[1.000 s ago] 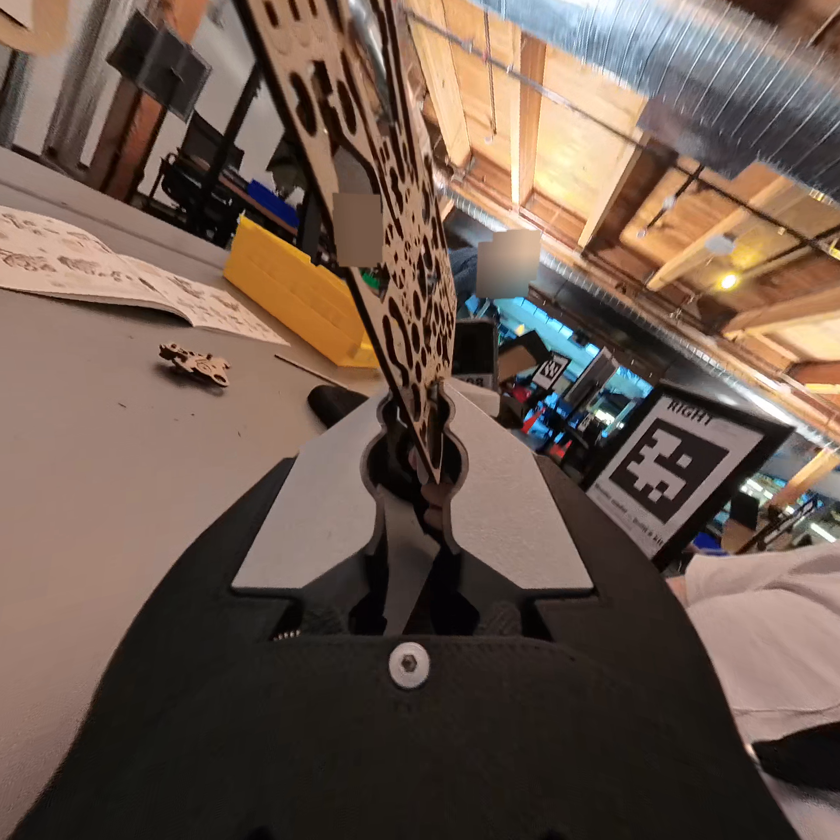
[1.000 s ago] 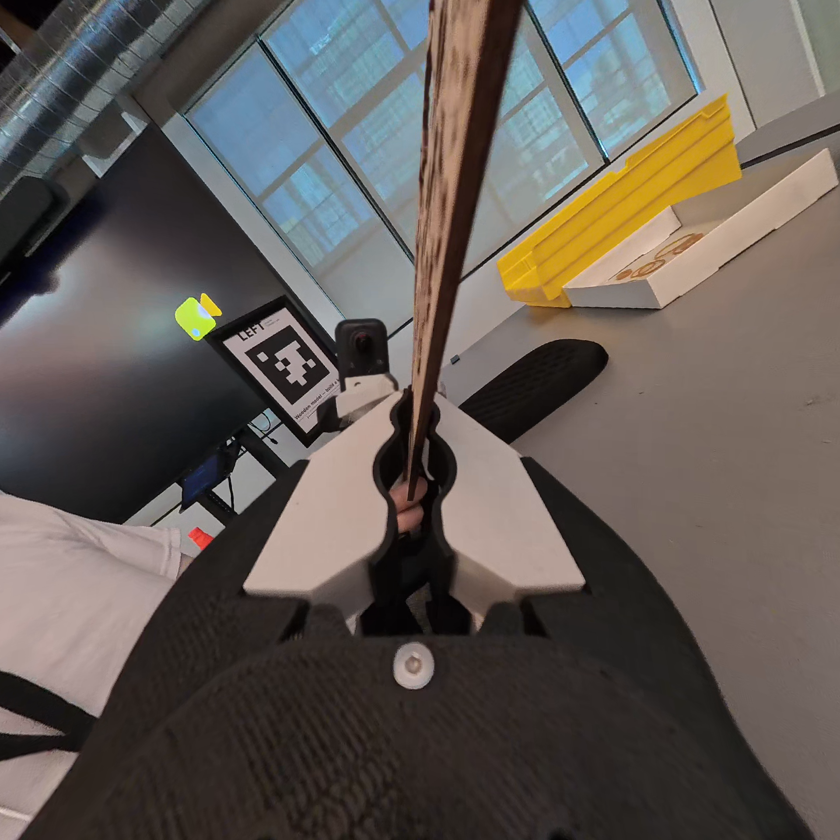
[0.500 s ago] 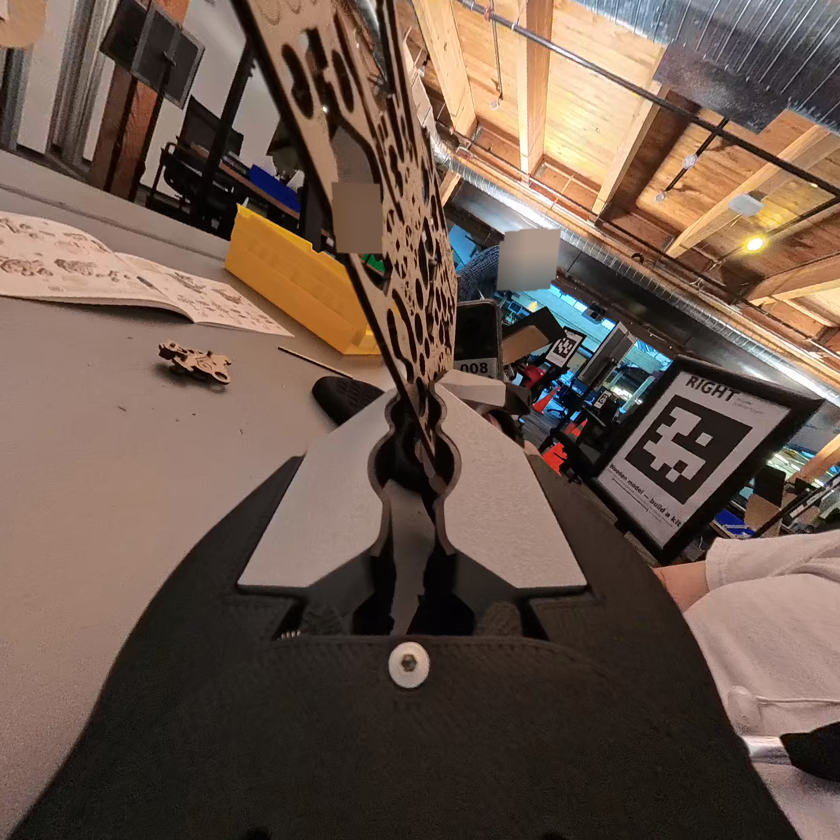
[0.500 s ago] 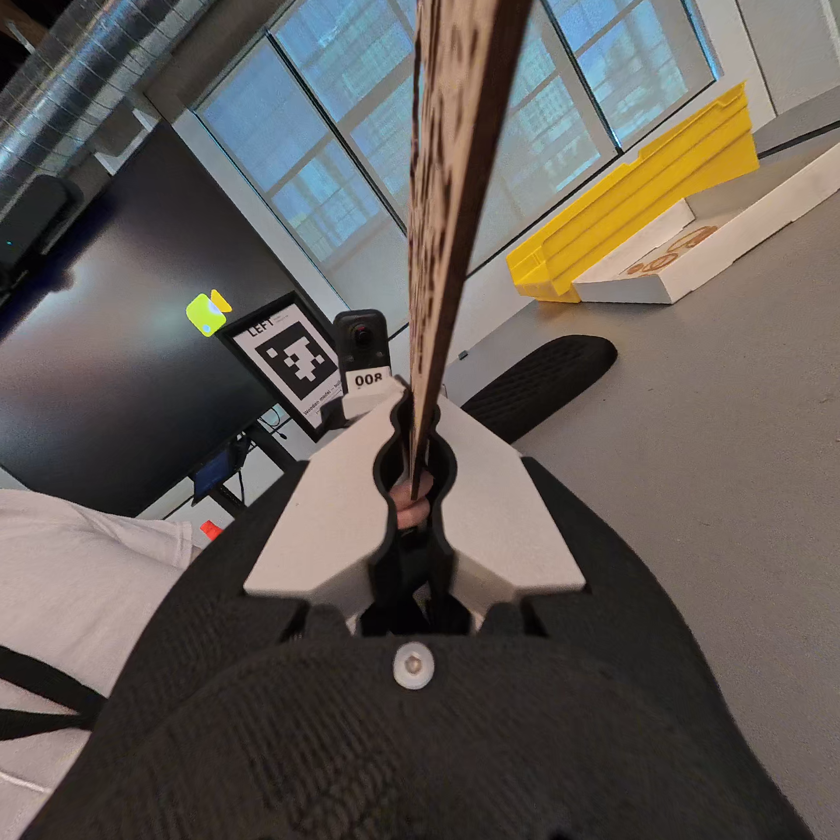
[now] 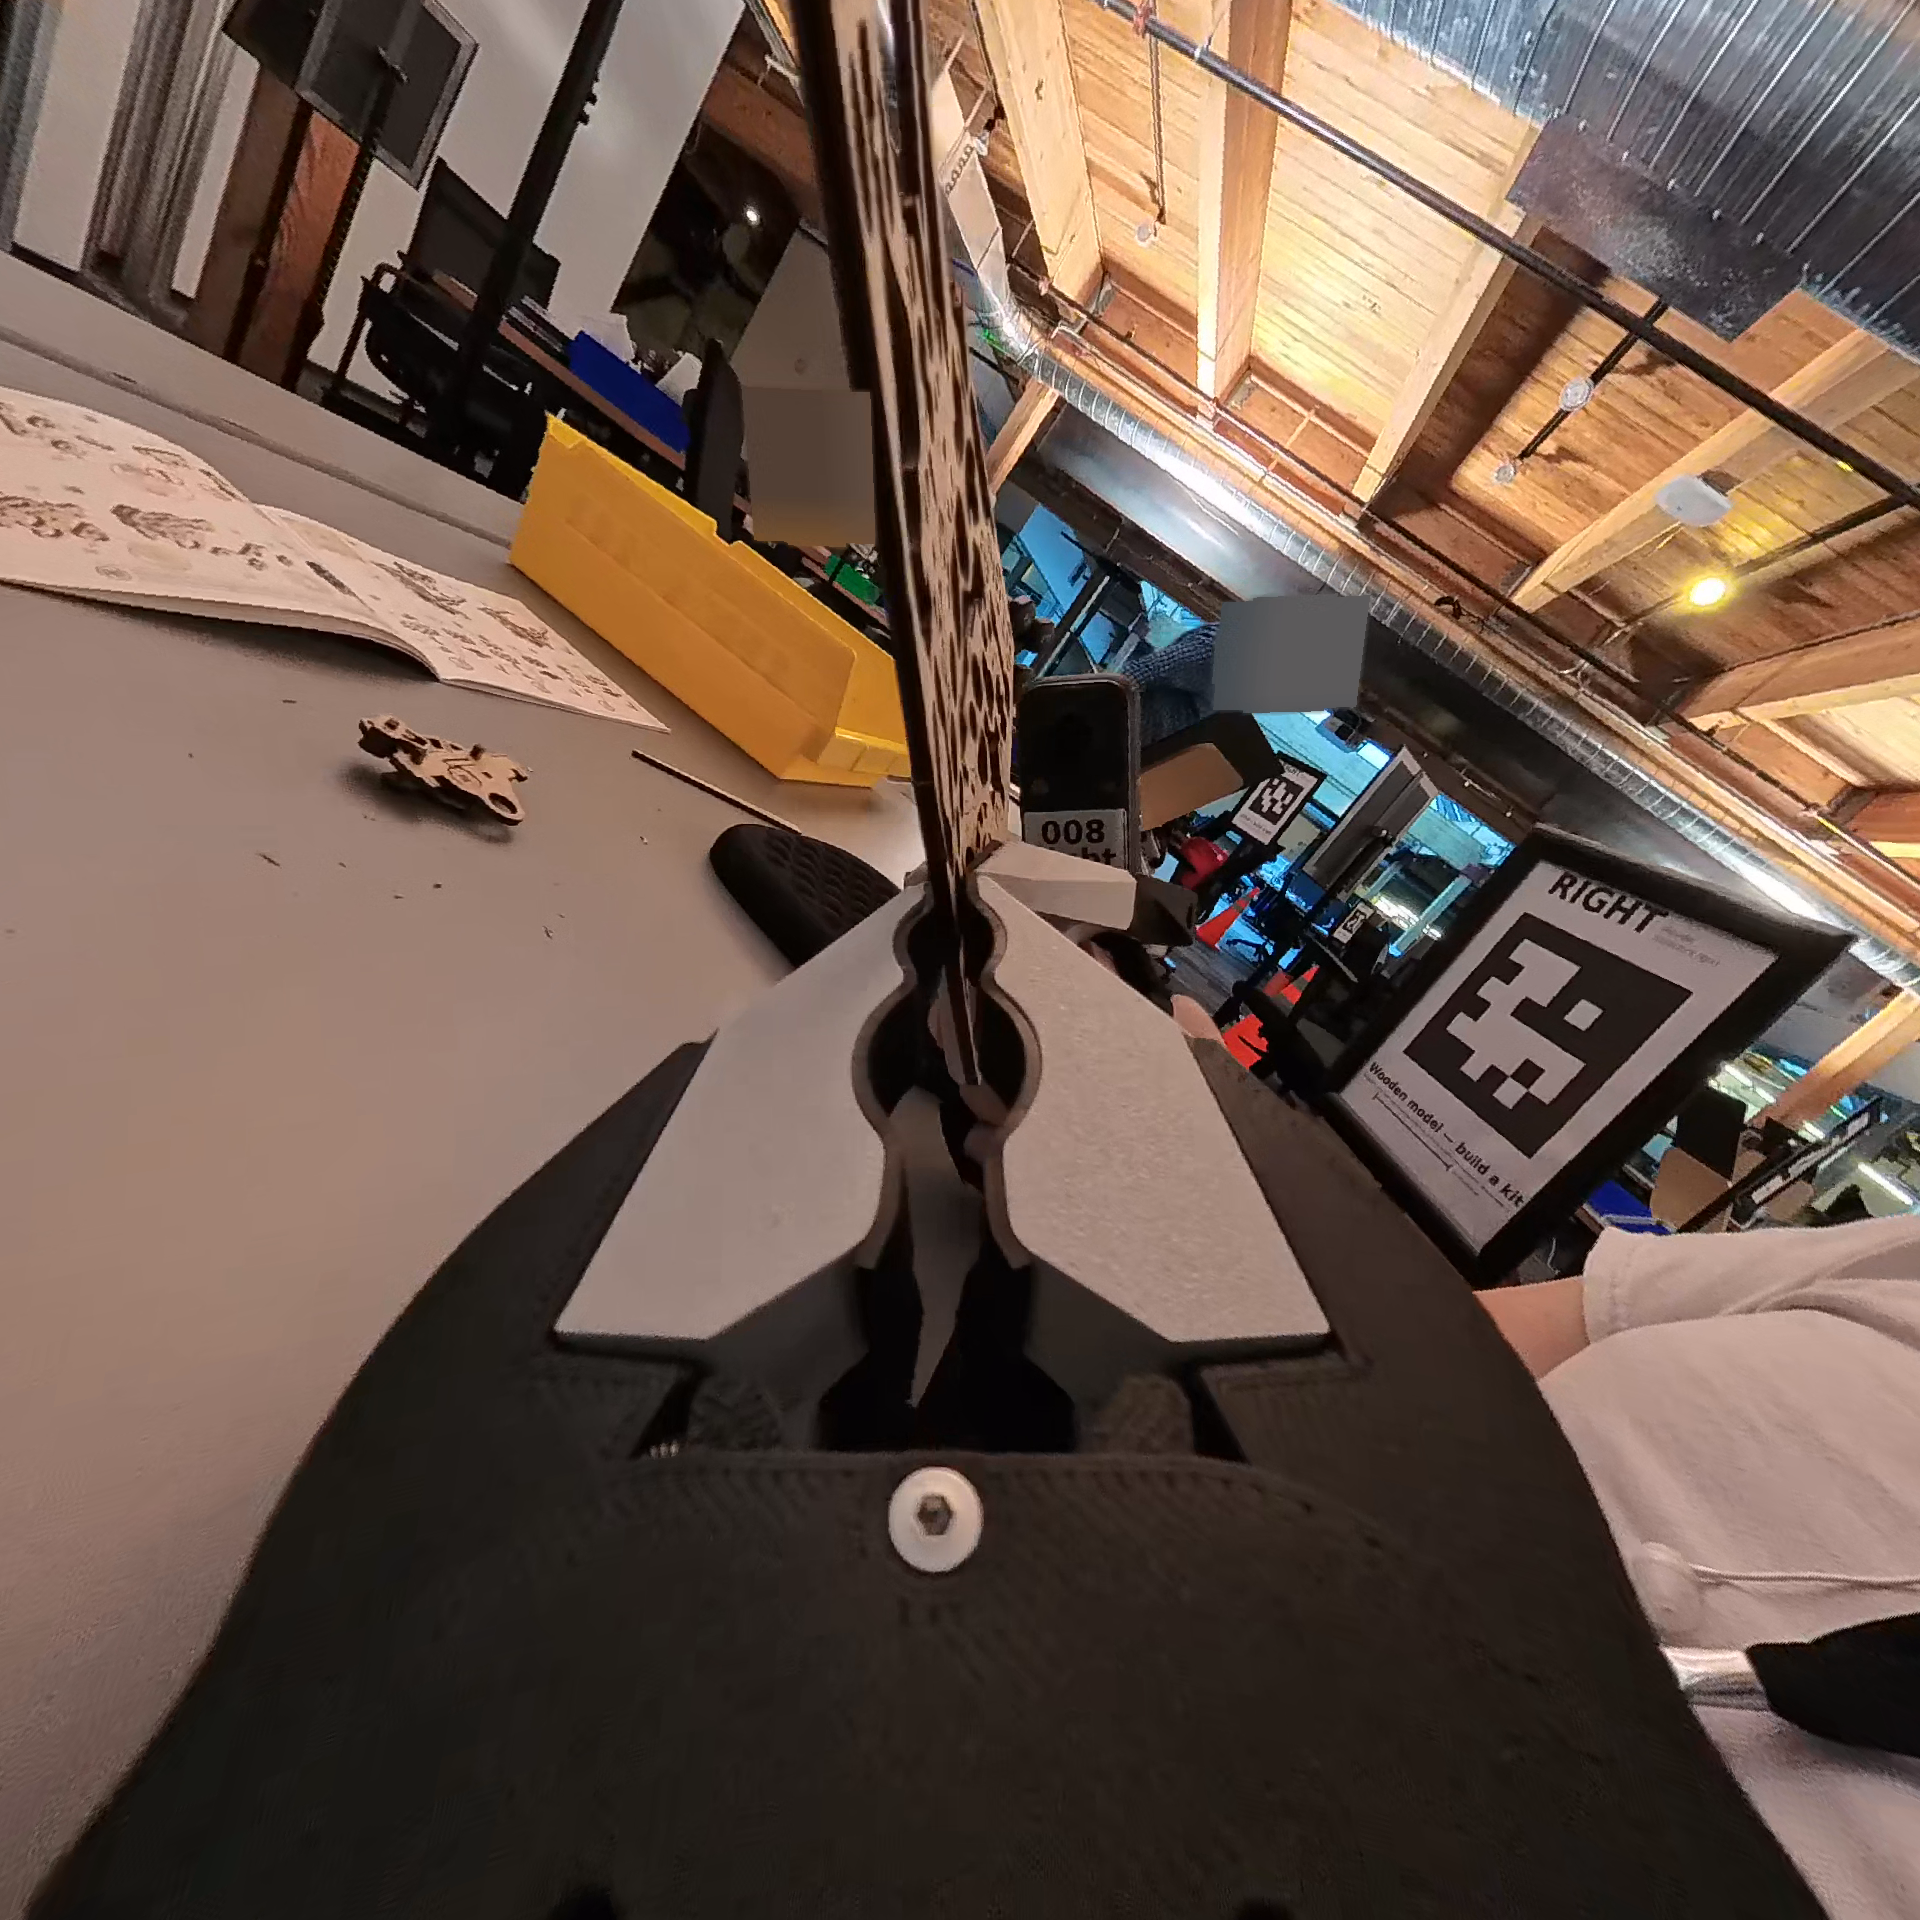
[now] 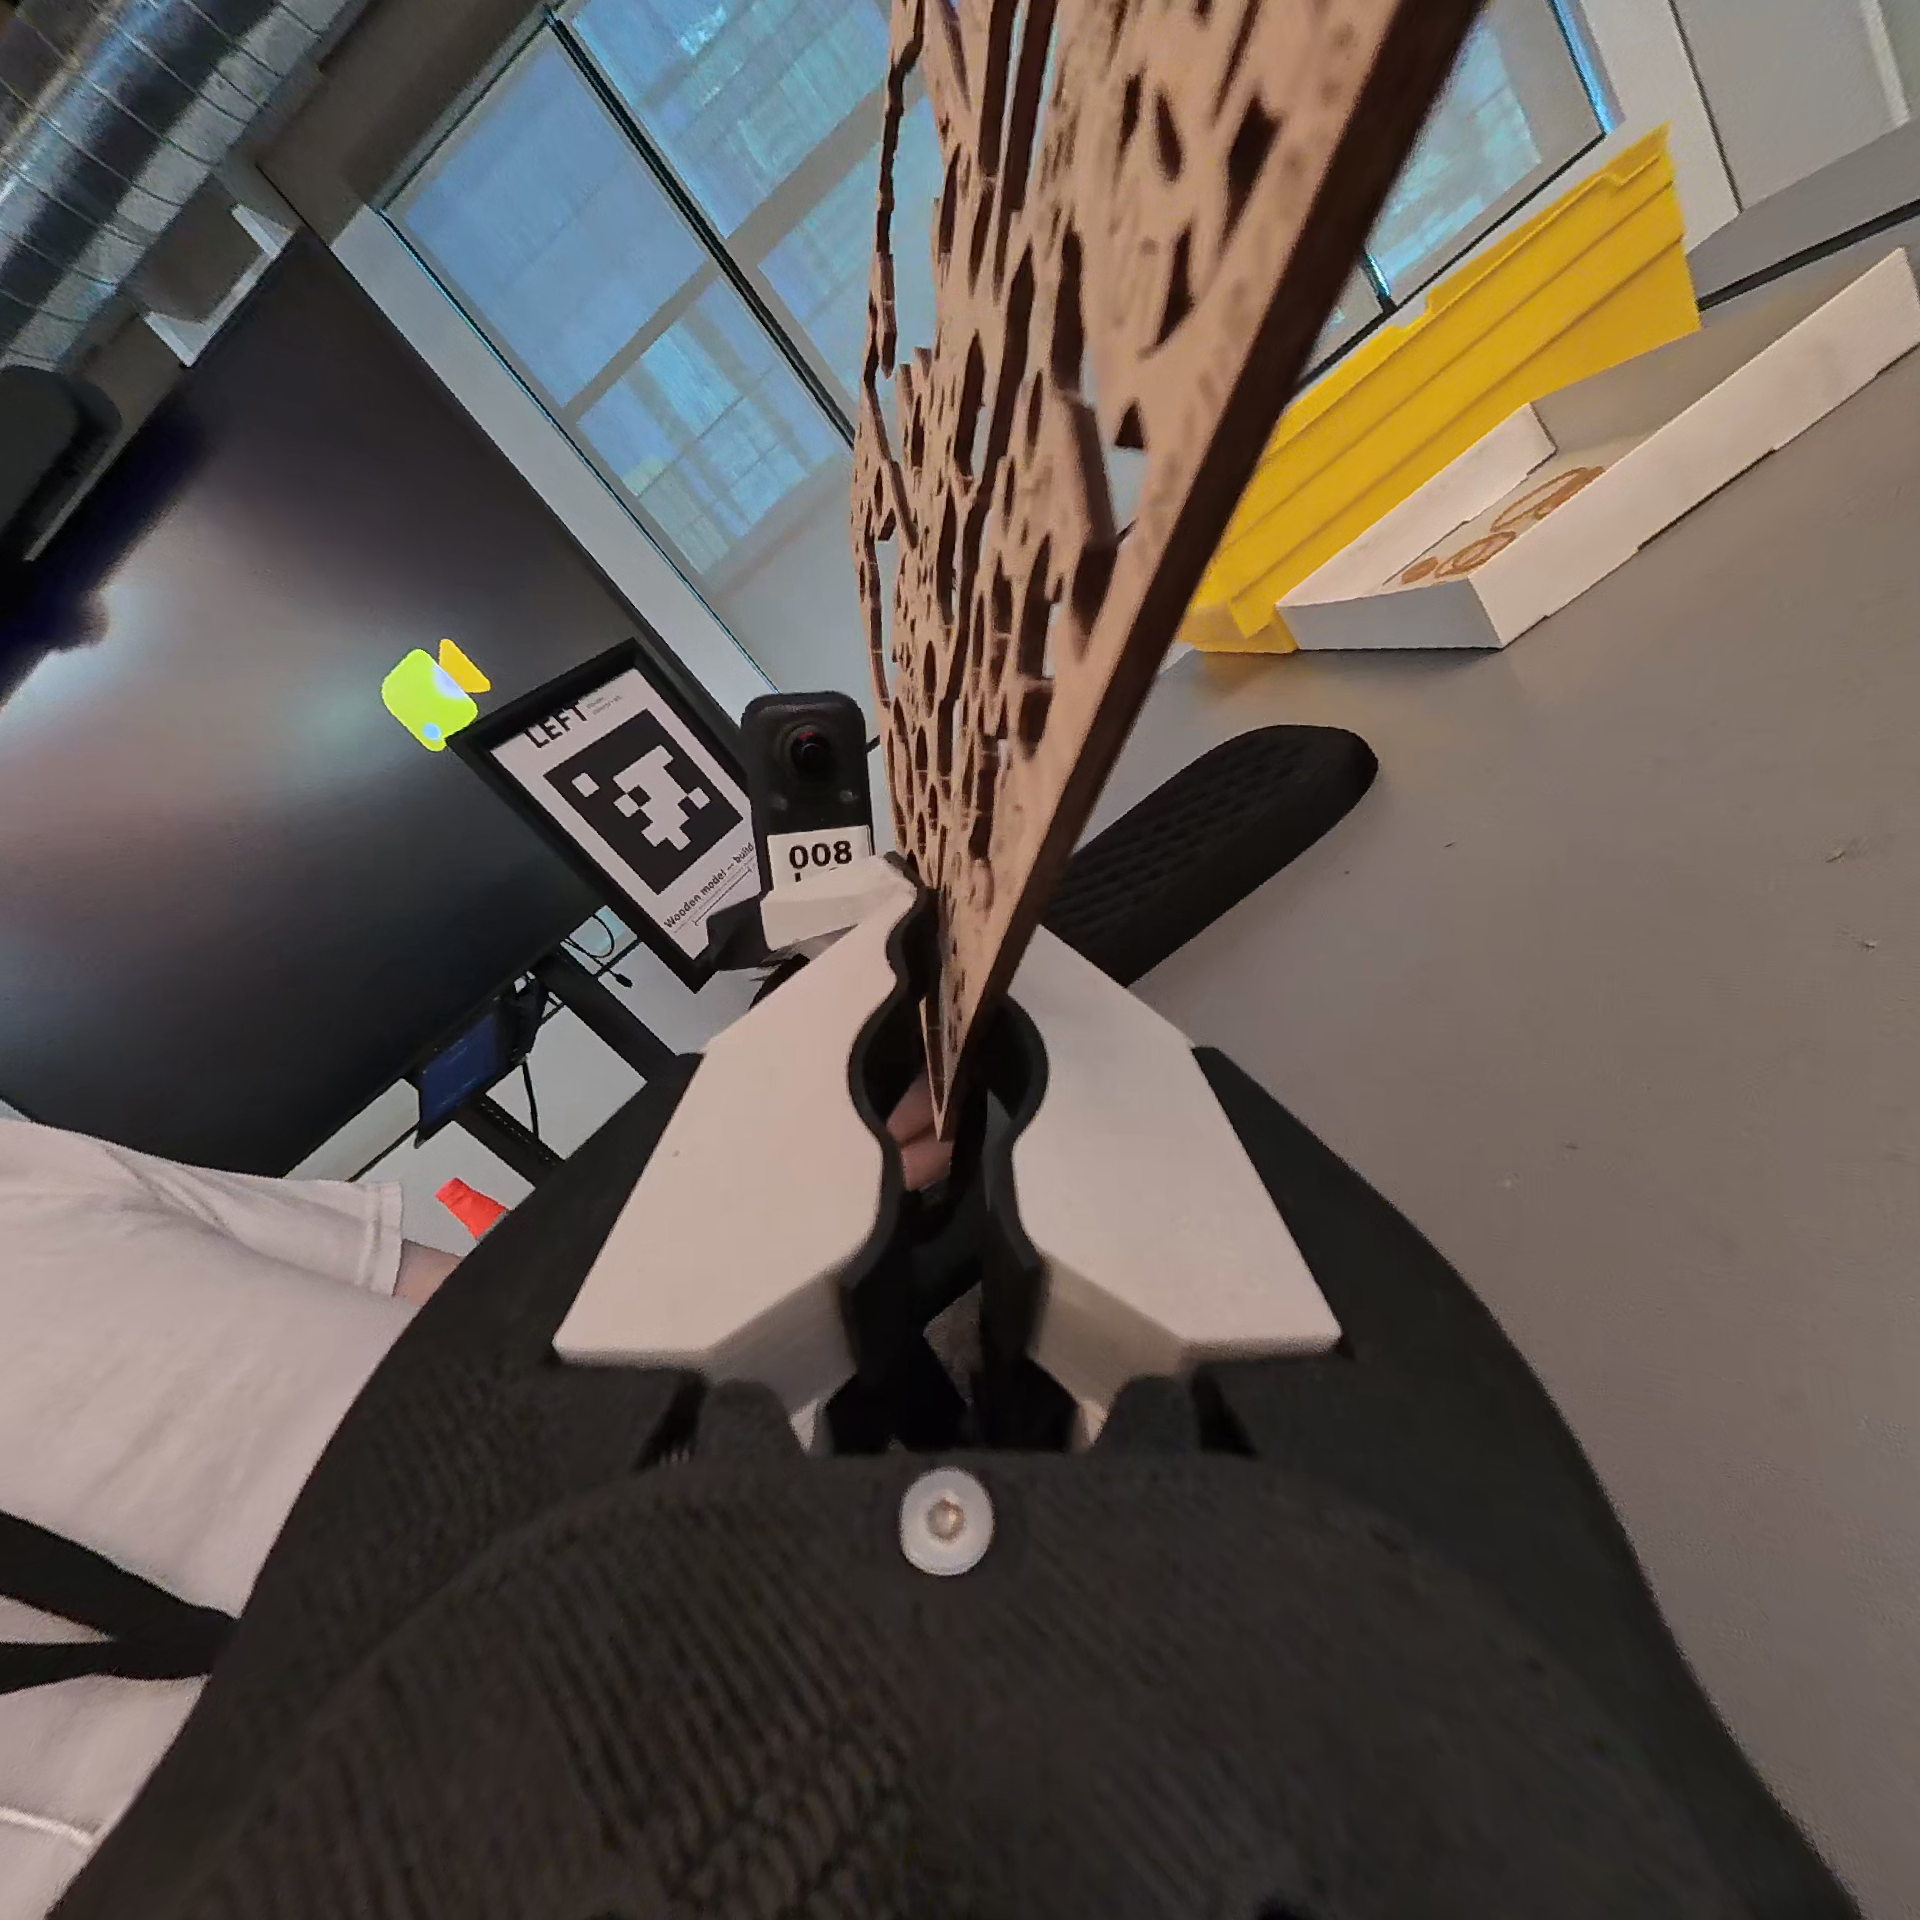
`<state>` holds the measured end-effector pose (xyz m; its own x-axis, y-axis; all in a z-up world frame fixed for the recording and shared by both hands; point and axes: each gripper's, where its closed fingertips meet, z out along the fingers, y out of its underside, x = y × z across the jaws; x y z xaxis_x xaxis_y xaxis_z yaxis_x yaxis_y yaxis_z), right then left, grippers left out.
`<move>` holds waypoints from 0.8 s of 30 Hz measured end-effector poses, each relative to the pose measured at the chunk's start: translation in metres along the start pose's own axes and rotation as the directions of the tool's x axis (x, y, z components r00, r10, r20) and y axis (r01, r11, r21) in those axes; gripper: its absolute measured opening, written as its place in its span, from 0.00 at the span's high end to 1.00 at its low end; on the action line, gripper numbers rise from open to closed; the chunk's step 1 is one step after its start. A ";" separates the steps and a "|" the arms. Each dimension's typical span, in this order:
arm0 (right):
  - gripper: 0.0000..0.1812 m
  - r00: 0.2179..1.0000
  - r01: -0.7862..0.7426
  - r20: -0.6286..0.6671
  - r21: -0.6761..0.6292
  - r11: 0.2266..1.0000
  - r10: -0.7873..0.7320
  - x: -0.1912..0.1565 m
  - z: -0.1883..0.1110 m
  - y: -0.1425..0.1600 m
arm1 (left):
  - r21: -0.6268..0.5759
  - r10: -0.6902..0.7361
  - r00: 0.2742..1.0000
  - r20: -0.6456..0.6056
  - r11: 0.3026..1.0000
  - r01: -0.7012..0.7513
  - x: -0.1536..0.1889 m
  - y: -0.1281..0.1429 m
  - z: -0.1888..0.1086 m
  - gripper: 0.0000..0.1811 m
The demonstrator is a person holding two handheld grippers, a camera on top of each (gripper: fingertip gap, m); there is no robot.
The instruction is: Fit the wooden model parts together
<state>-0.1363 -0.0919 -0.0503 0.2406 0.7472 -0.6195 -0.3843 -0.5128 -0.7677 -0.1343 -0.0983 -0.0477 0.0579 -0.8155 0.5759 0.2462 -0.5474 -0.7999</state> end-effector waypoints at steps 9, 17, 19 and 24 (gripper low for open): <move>0.92 1.000 -0.029 -0.005 0.140 0.990 0.030 0.002 -0.006 -0.022 | 0.029 0.022 1.000 0.014 0.999 -0.022 0.004 -0.003 0.001 1.00; 0.94 1.000 -0.031 0.004 0.197 0.980 0.031 -0.002 -0.016 -0.033 | 0.072 0.006 1.000 0.003 0.997 -0.006 0.009 -0.003 0.007 1.00; 0.94 0.999 -0.037 0.008 0.204 0.978 0.036 -0.002 -0.018 -0.034 | 0.075 0.011 1.000 0.009 0.997 -0.012 0.010 -0.004 0.007 1.00; 0.96 0.999 -0.032 -0.003 0.211 0.977 0.033 0.001 -0.024 -0.036 | 0.078 0.013 1.000 0.015 0.997 -0.014 0.009 -0.007 0.005 1.00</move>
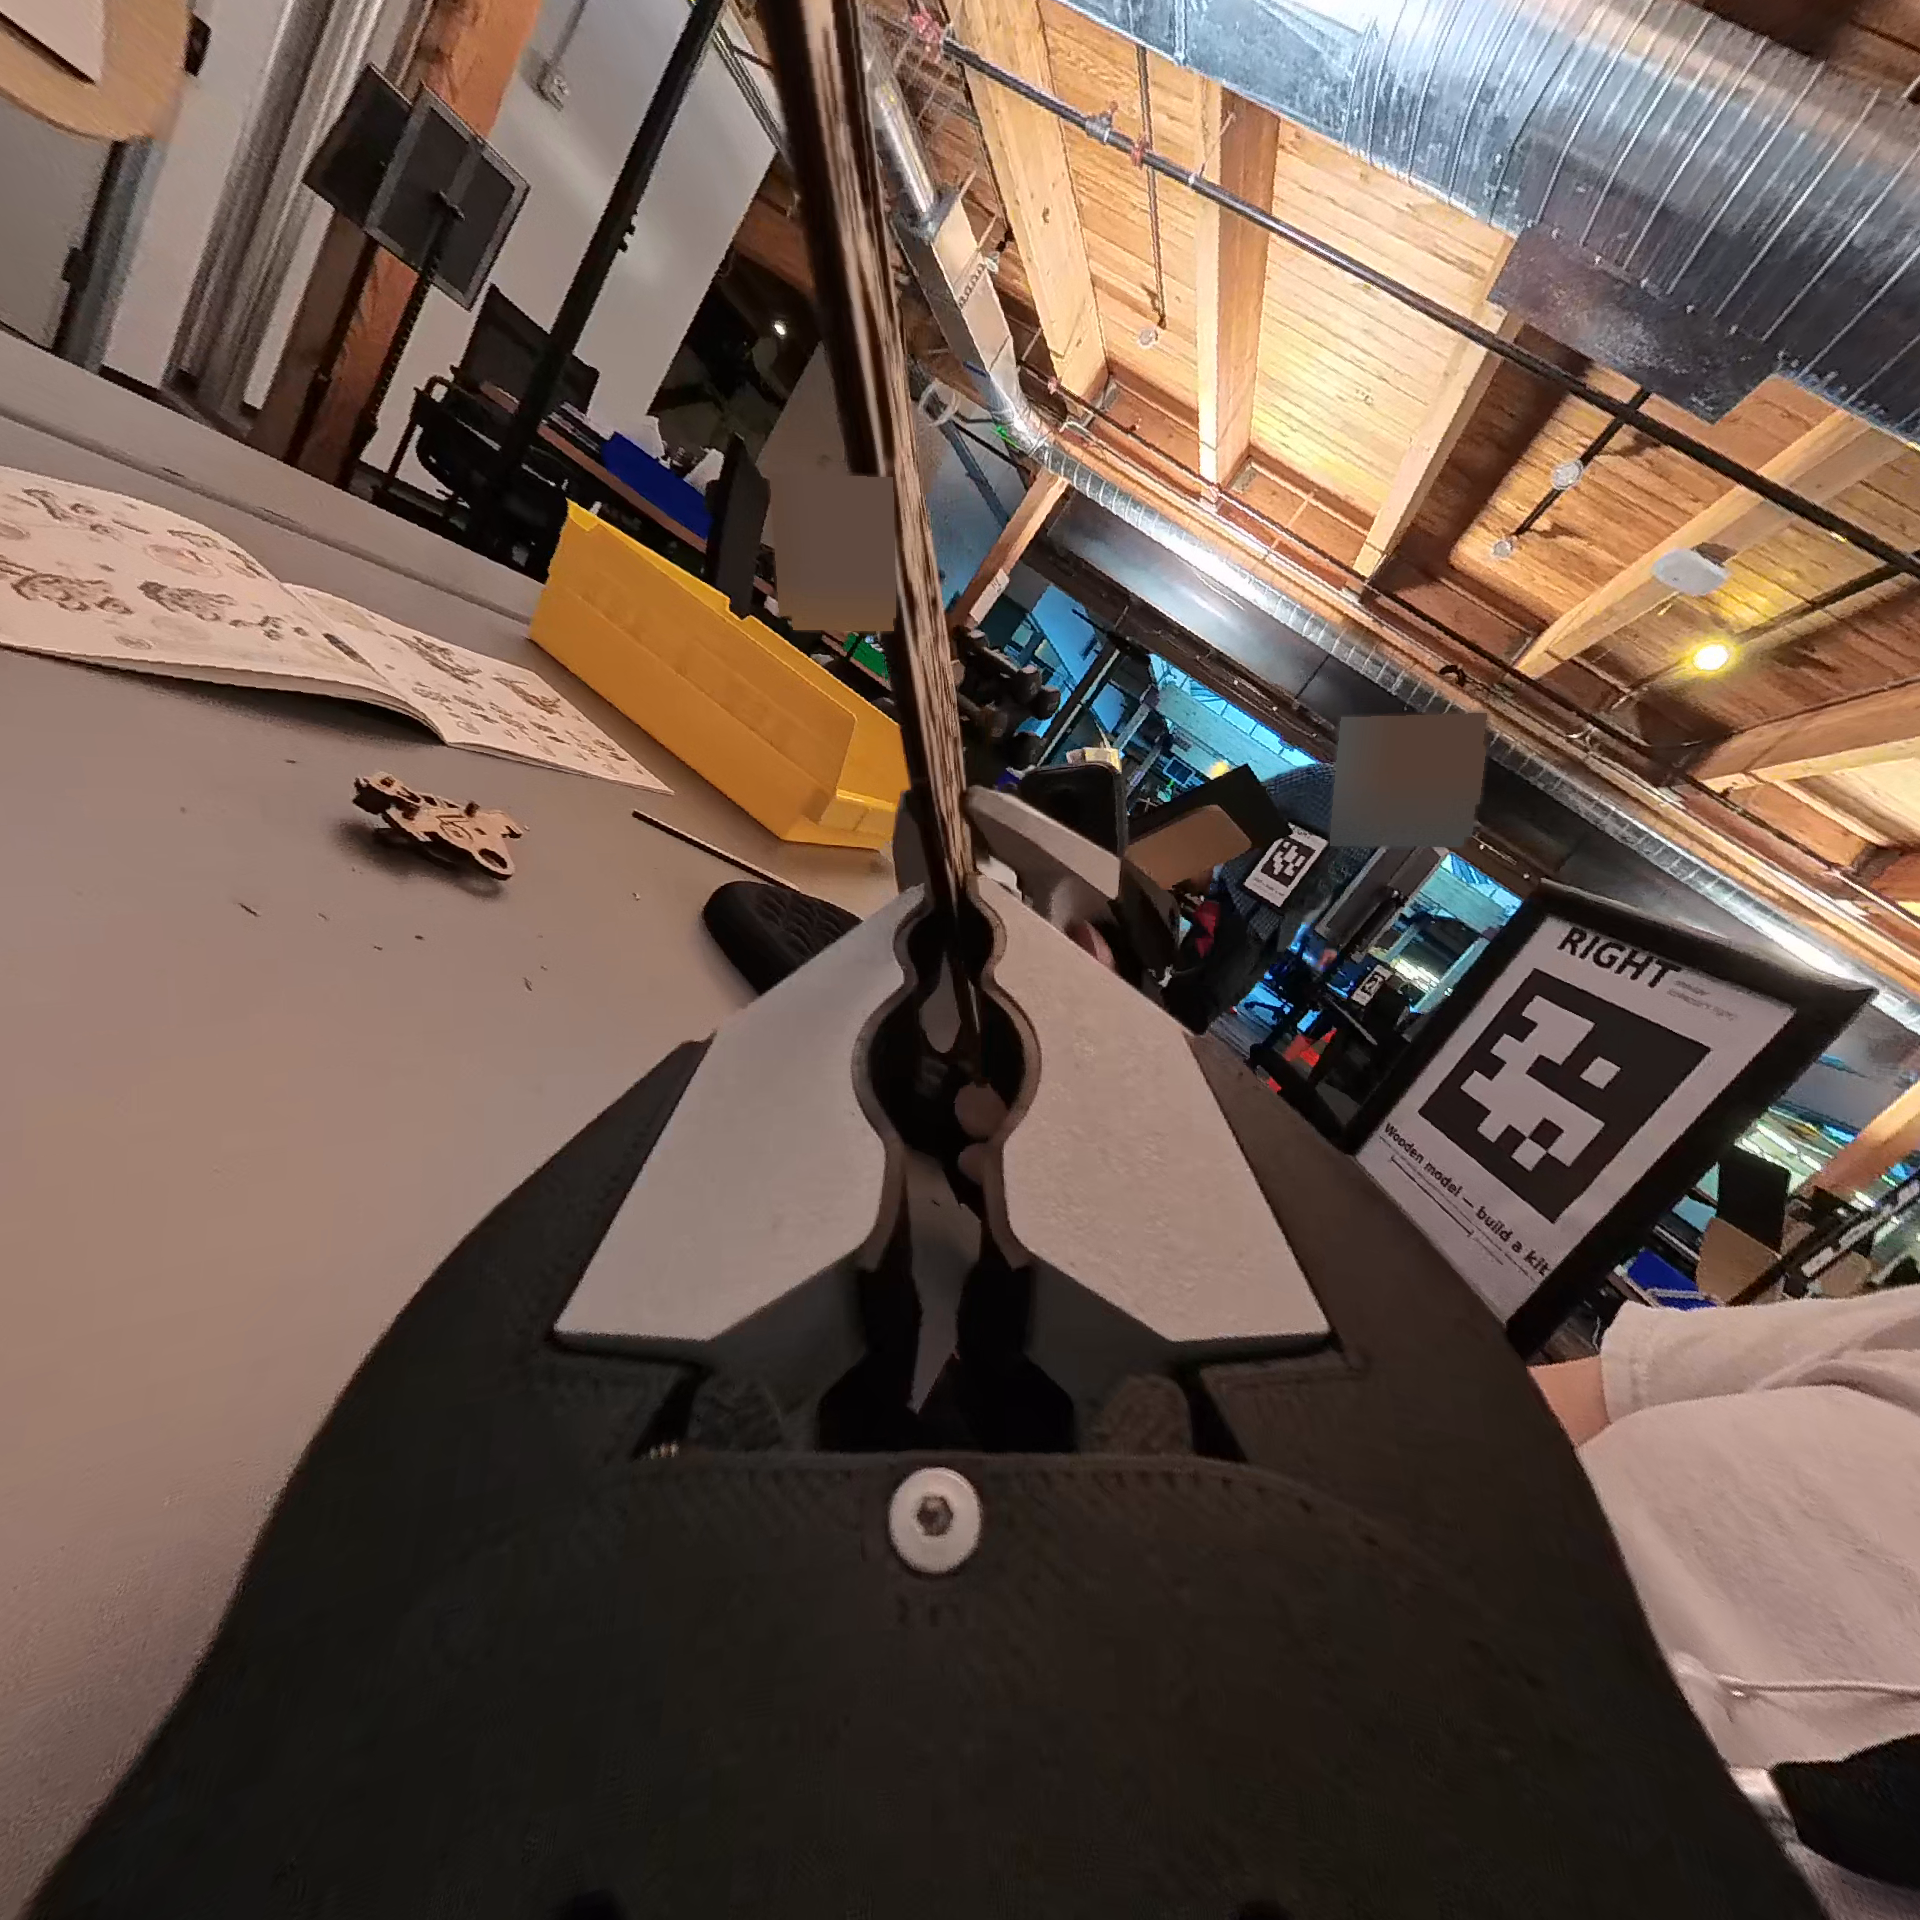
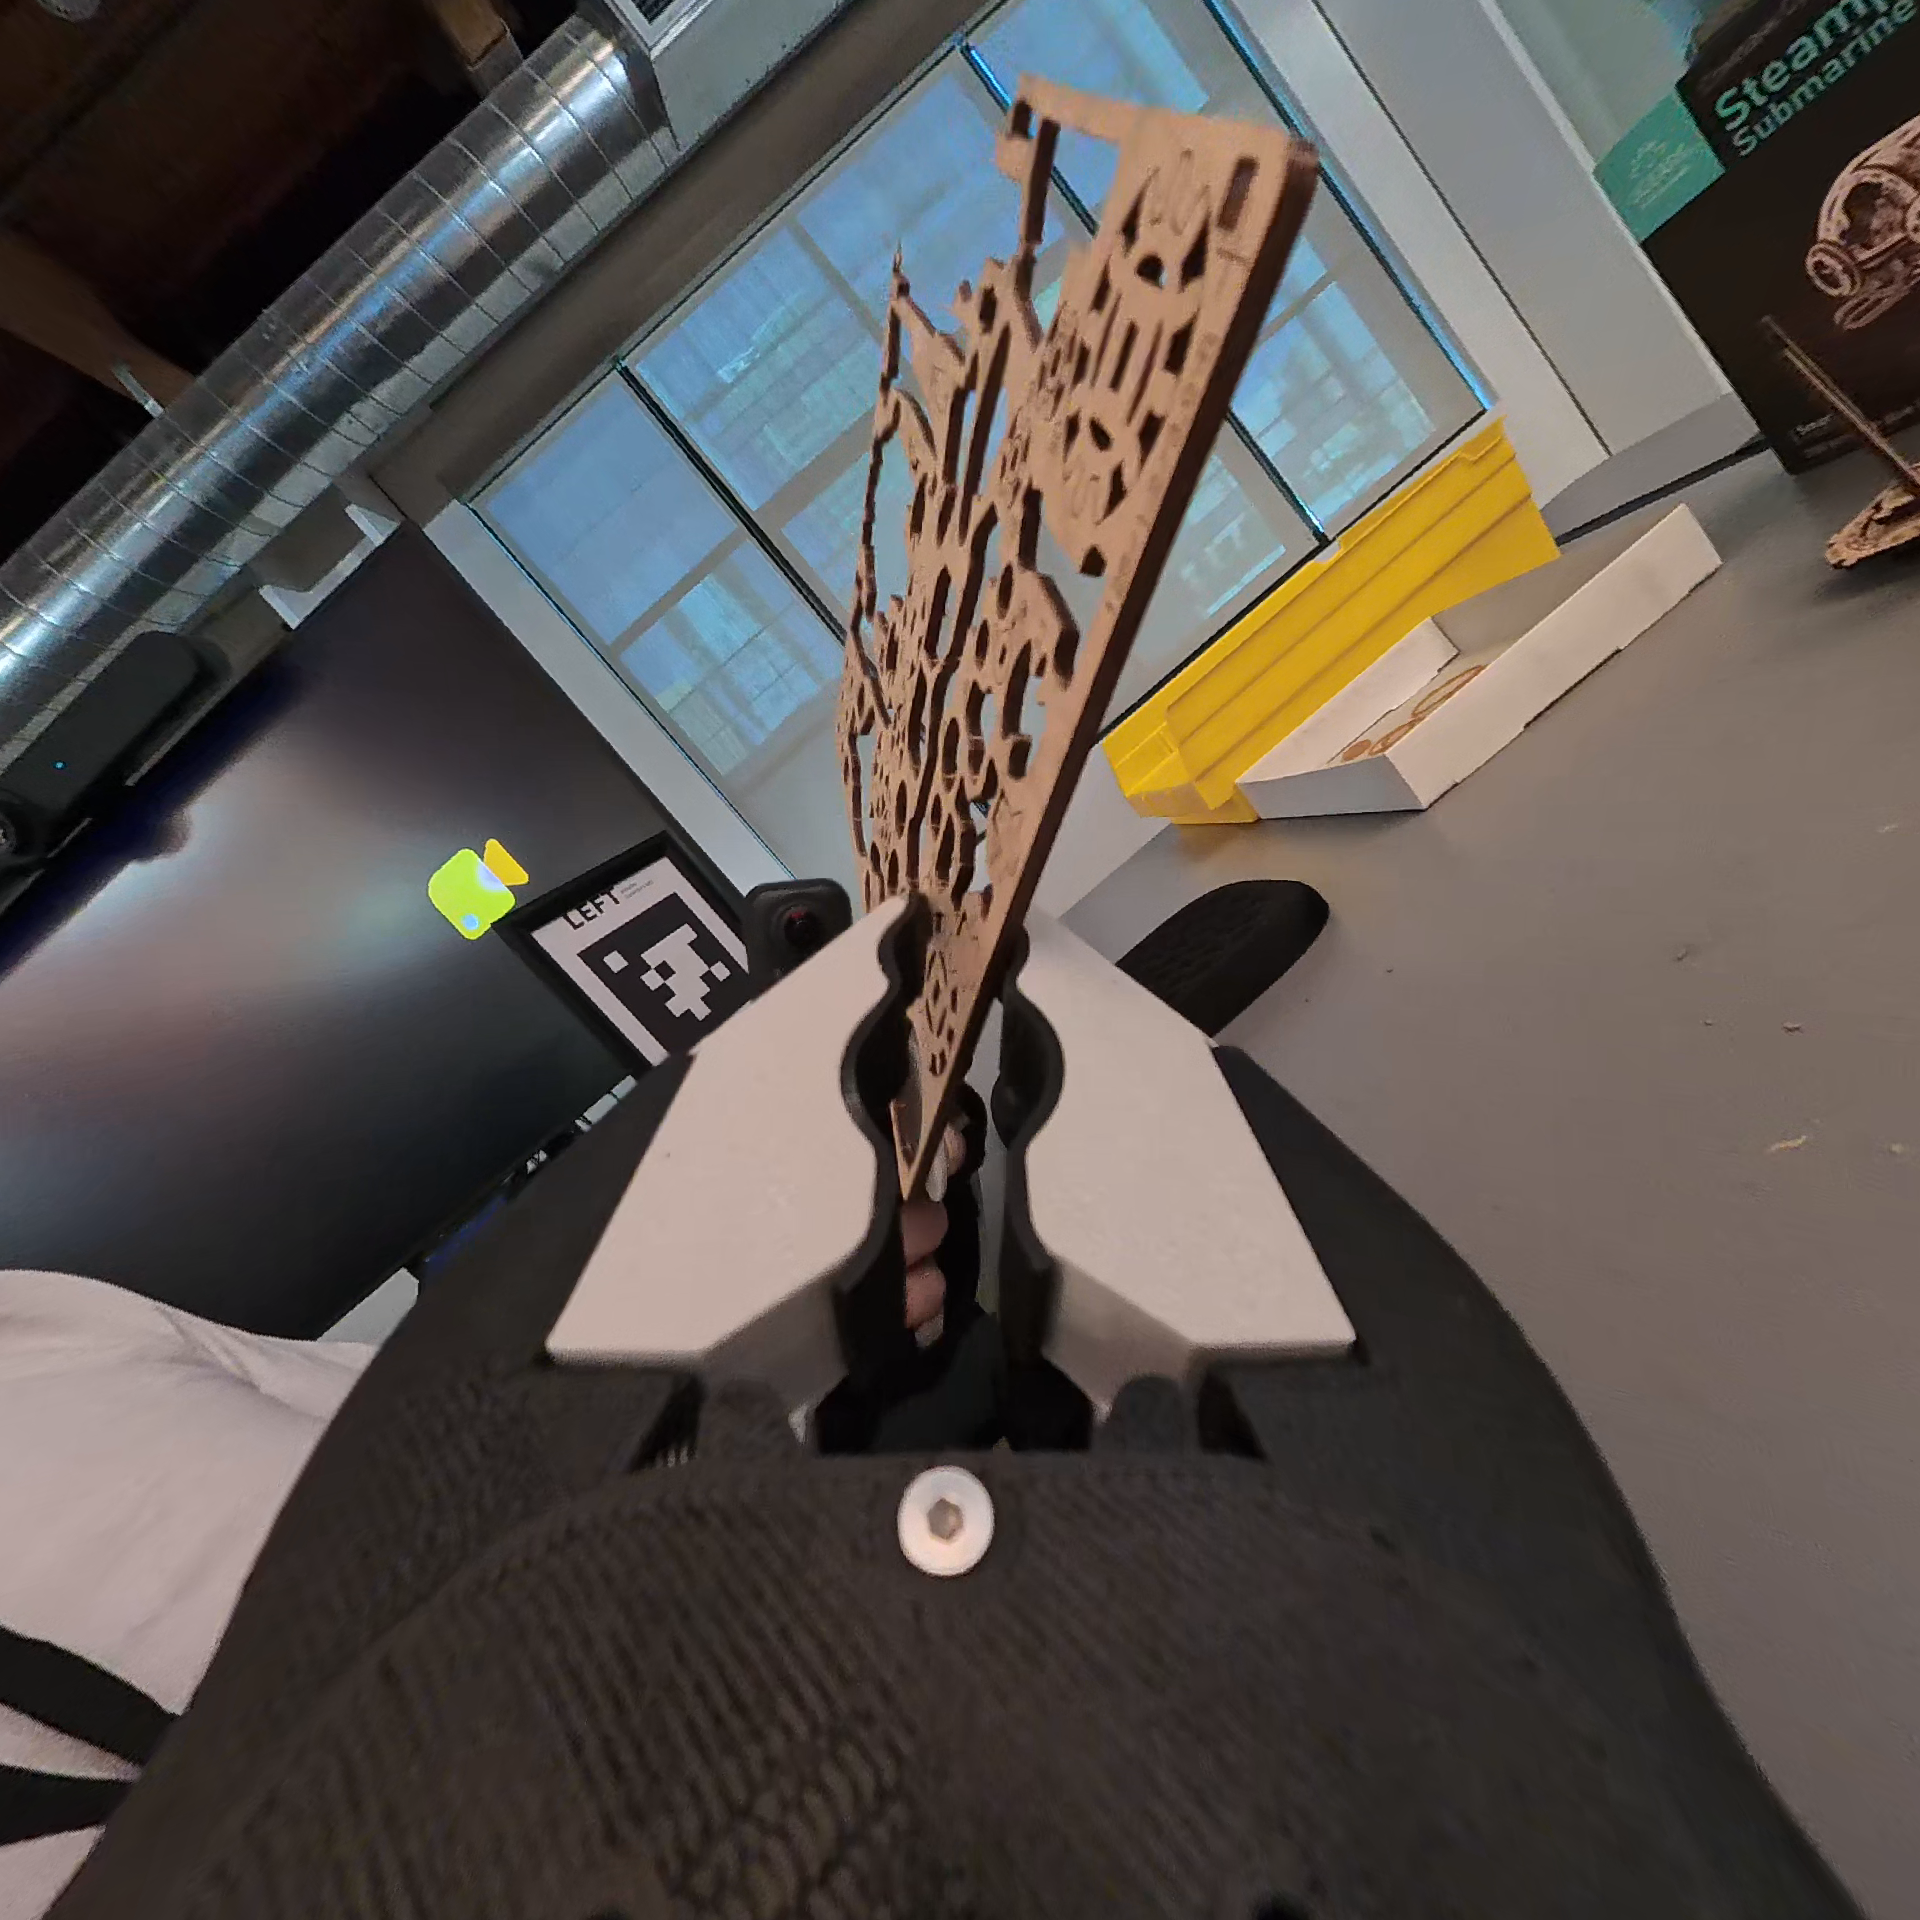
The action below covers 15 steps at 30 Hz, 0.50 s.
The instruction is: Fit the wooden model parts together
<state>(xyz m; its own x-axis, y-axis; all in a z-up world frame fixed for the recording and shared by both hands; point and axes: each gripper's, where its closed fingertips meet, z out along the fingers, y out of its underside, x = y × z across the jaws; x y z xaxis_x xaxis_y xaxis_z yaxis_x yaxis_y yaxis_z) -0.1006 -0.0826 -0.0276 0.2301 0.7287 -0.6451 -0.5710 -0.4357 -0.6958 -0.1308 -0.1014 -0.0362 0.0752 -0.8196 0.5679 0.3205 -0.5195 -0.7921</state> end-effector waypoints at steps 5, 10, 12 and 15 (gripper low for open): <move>0.94 0.999 -0.030 0.018 -0.013 0.999 0.030 -0.002 0.003 0.001 | 0.005 0.009 1.000 0.006 1.000 -0.009 -0.001 -0.001 0.000 1.00; 0.95 0.999 -0.029 -0.025 -0.033 0.999 0.029 0.006 0.002 0.005 | -0.008 0.008 1.000 0.014 1.000 -0.008 -0.005 0.003 -0.001 1.00; 0.95 0.999 -0.043 -0.030 -0.029 0.999 0.042 0.008 0.002 0.006 | -0.012 0.016 1.000 0.020 1.000 -0.015 -0.006 0.005 -0.001 1.00; 0.94 0.997 -0.062 -0.043 -0.028 0.998 0.061 0.011 0.001 0.007 | -0.024 0.038 0.999 0.034 0.999 -0.037 -0.007 0.006 -0.001 1.00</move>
<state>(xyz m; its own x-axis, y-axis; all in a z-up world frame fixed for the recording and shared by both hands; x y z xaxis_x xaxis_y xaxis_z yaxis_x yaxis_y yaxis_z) -0.1028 -0.0770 -0.0394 0.2285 0.6772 -0.6994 -0.5621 -0.4948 -0.6627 -0.1301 -0.0991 -0.0456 0.1193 -0.8301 0.5447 0.2950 -0.4942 -0.8178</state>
